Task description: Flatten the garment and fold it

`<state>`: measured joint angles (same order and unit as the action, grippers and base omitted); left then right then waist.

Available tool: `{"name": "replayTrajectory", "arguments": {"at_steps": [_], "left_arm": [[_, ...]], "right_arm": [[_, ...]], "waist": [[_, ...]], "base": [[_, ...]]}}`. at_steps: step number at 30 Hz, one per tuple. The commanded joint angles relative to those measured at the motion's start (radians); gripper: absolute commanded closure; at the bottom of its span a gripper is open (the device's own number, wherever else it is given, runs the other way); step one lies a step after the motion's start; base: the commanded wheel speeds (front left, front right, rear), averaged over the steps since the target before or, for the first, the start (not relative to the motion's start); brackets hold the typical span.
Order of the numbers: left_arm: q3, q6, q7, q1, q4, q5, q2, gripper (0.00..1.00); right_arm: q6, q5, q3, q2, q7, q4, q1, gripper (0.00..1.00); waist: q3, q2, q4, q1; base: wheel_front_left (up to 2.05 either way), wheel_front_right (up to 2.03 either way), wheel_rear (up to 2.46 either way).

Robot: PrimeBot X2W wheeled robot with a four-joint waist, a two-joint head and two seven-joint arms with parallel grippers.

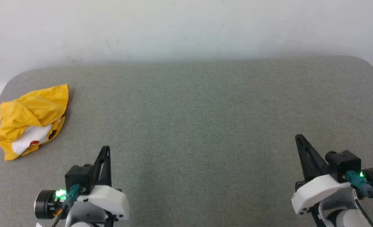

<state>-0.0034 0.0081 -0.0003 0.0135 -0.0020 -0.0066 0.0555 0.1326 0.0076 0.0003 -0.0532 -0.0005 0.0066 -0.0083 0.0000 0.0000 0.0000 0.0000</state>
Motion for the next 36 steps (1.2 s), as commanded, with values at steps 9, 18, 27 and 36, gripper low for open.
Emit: {"name": "replayTrajectory", "arguments": {"at_steps": [9,18,27,36], "left_arm": [[0.003,-0.008,0.0,-0.013,0.002,0.007,-0.005,1.0],[0.003,-0.008,0.0,-0.013,0.002,0.007,-0.005,1.0],[0.003,-0.008,0.0,-0.013,0.002,0.007,-0.005,1.0],[-0.001,0.0,0.0,0.001,0.0,0.0,0.0,0.0]], "right_arm": [[-0.002,-0.008,0.0,0.003,0.0,-0.007,0.008,1.0],[-0.002,-0.008,0.0,0.003,0.0,-0.007,0.008,1.0],[-0.002,-0.008,0.0,0.003,0.0,-0.007,0.008,1.0],[0.0,0.001,0.0,-0.001,0.0,0.002,0.0,0.0]], "waist": [[0.0,0.0,0.0,0.0],[0.0,0.0,0.0,0.0],[0.0,0.0,0.0,0.0],[0.0,0.0,0.0,0.0]], "base": [[0.0,0.0,0.0],[0.0,0.0,0.0],[0.0,0.0,0.0],[0.0,0.0,0.0]]}}
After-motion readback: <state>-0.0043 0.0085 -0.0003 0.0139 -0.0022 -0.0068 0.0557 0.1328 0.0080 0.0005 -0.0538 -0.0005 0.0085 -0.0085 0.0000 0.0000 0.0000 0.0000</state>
